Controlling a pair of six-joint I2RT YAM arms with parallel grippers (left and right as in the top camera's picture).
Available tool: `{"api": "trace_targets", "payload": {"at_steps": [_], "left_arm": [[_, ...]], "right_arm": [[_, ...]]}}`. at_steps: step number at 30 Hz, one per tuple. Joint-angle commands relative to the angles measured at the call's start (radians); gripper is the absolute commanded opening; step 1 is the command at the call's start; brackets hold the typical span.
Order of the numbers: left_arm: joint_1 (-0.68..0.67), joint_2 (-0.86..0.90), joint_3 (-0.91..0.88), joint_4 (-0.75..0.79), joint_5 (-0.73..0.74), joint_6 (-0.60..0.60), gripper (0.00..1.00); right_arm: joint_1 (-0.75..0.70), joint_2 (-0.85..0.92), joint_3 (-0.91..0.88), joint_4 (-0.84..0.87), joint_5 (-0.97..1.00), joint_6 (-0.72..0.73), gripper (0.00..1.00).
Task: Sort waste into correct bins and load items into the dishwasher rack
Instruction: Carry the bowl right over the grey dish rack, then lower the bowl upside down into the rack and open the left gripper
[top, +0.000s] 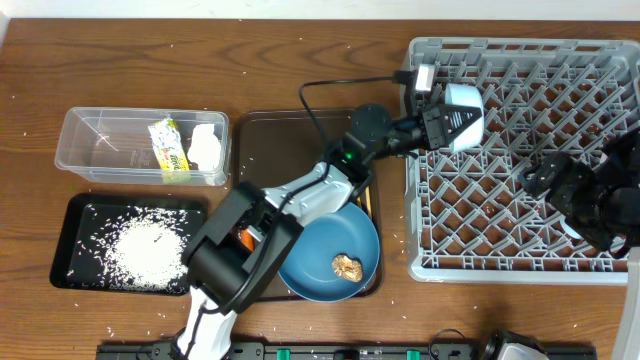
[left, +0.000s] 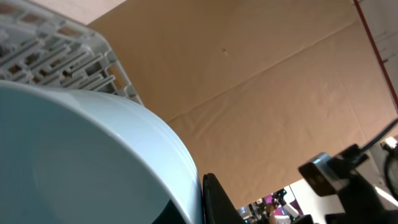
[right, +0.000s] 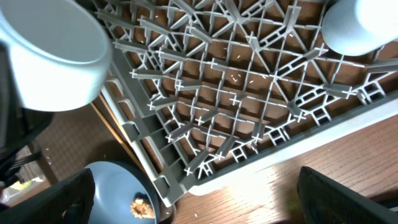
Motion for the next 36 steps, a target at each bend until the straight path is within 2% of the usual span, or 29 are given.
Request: {"api": "trace_targets", "payload": {"at_steps": [1, 19, 25, 36], "left_arm": [[-0.028, 0.023, 0.049, 0.010, -0.036, -0.002, 0.06], [-0.099, 0.061, 0.054, 0.011, -0.083, -0.032, 0.06], [-0.108, 0.141, 0.093, 0.108, -0.071, -0.091, 0.06], [-0.124, 0.182, 0.123, 0.109, -0.053, -0.093, 0.06]], "right_arm": [[-0.011, -0.001, 0.000, -0.006, 0.003, 0.009, 0.97], [-0.011, -0.001, 0.000, -0.018, 0.004, 0.010, 0.96], [-0.011, -0.001, -0.001, -0.041, 0.039, 0.005, 0.96], [-0.011, -0.001, -0.001, -0.043, 0.053, -0.006, 0.96]]}}
